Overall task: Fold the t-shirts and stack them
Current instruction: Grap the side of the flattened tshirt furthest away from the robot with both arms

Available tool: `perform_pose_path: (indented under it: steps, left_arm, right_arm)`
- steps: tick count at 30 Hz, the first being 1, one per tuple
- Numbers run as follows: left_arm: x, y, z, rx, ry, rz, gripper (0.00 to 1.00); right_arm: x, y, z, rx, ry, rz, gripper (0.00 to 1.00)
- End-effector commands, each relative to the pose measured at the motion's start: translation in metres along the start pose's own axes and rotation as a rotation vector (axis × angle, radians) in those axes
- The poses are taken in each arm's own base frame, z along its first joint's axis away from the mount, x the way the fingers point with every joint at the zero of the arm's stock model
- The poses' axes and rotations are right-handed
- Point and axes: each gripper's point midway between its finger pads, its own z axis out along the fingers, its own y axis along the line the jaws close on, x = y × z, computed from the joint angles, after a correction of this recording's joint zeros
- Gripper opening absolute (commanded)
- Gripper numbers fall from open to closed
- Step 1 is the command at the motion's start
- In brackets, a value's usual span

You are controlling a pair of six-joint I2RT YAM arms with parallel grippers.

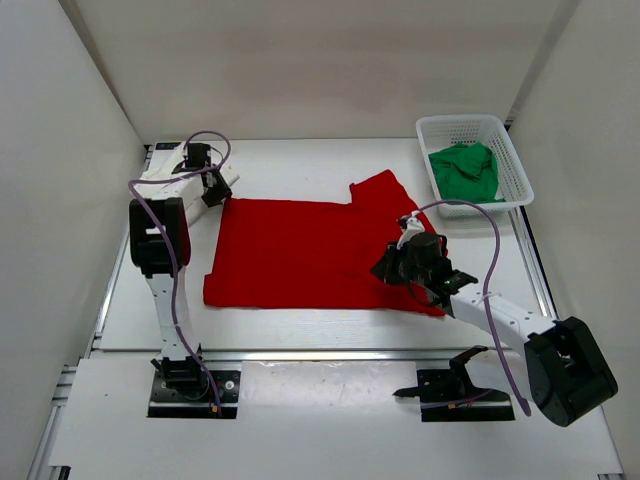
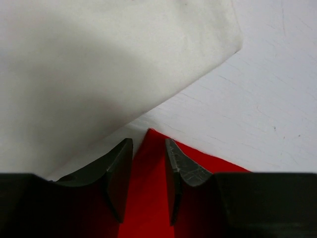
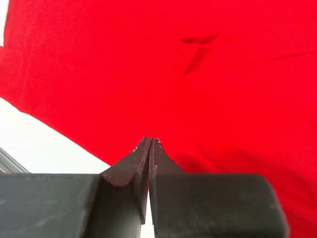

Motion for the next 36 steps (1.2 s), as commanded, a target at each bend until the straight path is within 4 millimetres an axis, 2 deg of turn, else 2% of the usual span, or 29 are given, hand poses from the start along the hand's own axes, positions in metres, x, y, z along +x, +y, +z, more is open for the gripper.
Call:
perform_pose_path:
  steps: [1,2,4,5,6,7,8,9,10,11,12,13,14,15,16,17,19,20,21,22,23,25,26,27,28,29,30,31,36]
  left_arm:
    - [0.019,-0.007,0.001,-0.020,0.045,0.053,0.43]
    - [0.014,-0.016,-0.002,0.003,0.033,0.065,0.37]
    - [0.016,-0.013,-0.002,-0.019,0.031,0.071,0.30]
    - [0.016,-0.013,-0.001,-0.018,0.027,0.068,0.23]
    - [0.017,-0.010,-0.003,-0.023,0.024,0.058,0.17]
    - [0.015,-0.013,-0.006,-0.006,0.013,0.057,0.14]
    - [0.014,-0.009,-0.006,-0.010,0.007,0.038,0.10]
    - [0.009,-0.006,-0.009,-0.007,-0.001,0.016,0.05]
    - [0.006,-0.009,-0.013,0.003,-0.018,0.024,0.02]
    - [0.002,-0.006,-0.016,-0.002,-0.033,0.015,0.00]
    - [0.003,-0.007,-0.020,-0.002,-0.036,0.011,0.00]
    - [-0.002,-0.011,-0.026,0.007,-0.060,0.011,0.00]
    - [-0.001,-0.007,-0.025,0.005,-0.058,0.003,0.00]
    - [-0.002,-0.014,-0.031,0.025,-0.071,-0.001,0.00]
    - [-0.011,-0.021,-0.042,0.055,-0.098,-0.001,0.00]
    - [-0.016,-0.025,-0.048,0.076,-0.111,-0.010,0.00]
    - [-0.018,-0.030,-0.055,0.107,-0.130,-0.038,0.00]
    - [-0.019,-0.034,-0.059,0.128,-0.132,-0.037,0.00]
    - [-0.024,-0.040,-0.066,0.135,-0.149,-0.034,0.00]
    - [-0.023,-0.044,-0.066,0.142,-0.152,-0.023,0.00]
    - [-0.022,-0.048,-0.068,0.147,-0.155,-0.011,0.00]
    - [-0.022,-0.046,-0.069,0.150,-0.157,-0.025,0.00]
    - [-0.022,-0.049,-0.070,0.166,-0.158,-0.025,0.00]
    - [-0.024,-0.050,-0.074,0.179,-0.166,-0.036,0.00]
    - [-0.022,-0.042,-0.073,0.172,-0.159,-0.053,0.00]
    - [-0.023,-0.045,-0.074,0.184,-0.164,-0.050,0.00]
    - [-0.022,-0.044,-0.074,0.185,-0.163,-0.052,0.00]
    - [-0.021,-0.041,-0.075,0.183,-0.163,-0.054,0.00]
    - [-0.016,-0.041,-0.068,0.200,-0.142,-0.063,0.00]
  right_arm:
    - [-0.039,0.015,0.003,-0.043,-0.102,-0.033,0.00]
    - [-0.044,0.015,0.006,-0.048,-0.105,-0.033,0.00]
    - [-0.063,0.013,0.009,-0.036,-0.145,-0.032,0.05]
    - [-0.063,0.008,0.015,-0.024,-0.136,-0.018,0.11]
    - [-0.081,0.010,0.016,-0.028,-0.172,-0.032,0.17]
    - [-0.089,0.003,0.024,-0.010,-0.174,-0.030,0.19]
    - [-0.091,-0.012,0.032,0.035,-0.171,-0.031,0.26]
    - [-0.103,-0.019,0.043,0.069,-0.169,-0.046,0.32]
    - [-0.130,-0.025,0.045,0.101,-0.208,-0.050,0.36]
    - [-0.127,-0.046,0.059,0.150,-0.171,-0.038,0.42]
    - [-0.141,-0.061,0.073,0.198,-0.169,-0.037,0.48]
    - [-0.166,-0.067,0.076,0.238,-0.201,-0.044,0.49]
    - [-0.160,-0.090,0.090,0.289,-0.157,-0.033,0.49]
    - [-0.175,-0.102,0.102,0.318,-0.166,-0.034,0.50]
    - [-0.199,-0.098,0.109,0.316,-0.199,-0.041,0.50]
    - [-0.191,-0.113,0.121,0.350,-0.147,-0.041,0.50]
    - [-0.211,-0.135,0.139,0.435,-0.137,-0.049,0.50]
    - [-0.231,-0.134,0.142,0.442,-0.164,-0.056,0.50]
    - [-0.236,-0.146,0.149,0.487,-0.151,-0.060,0.50]
    - [-0.224,-0.159,0.160,0.514,-0.105,-0.051,0.50]
    - [-0.239,-0.158,0.160,0.532,-0.107,-0.054,0.50]
    - [-0.232,-0.179,0.179,0.590,-0.045,-0.068,0.50]
    - [-0.253,-0.176,0.175,0.615,-0.062,-0.085,0.50]
    - [-0.260,-0.180,0.185,0.618,-0.059,-0.102,0.50]
    - [-0.242,-0.194,0.195,0.628,0.017,-0.096,0.50]
    - [-0.257,-0.184,0.192,0.622,0.014,-0.093,0.48]
    - [-0.242,-0.203,0.202,0.647,0.058,-0.077,0.47]
    - [-0.250,-0.203,0.205,0.648,0.057,-0.086,0.47]
    - [-0.245,-0.200,0.201,0.647,0.058,-0.070,0.40]
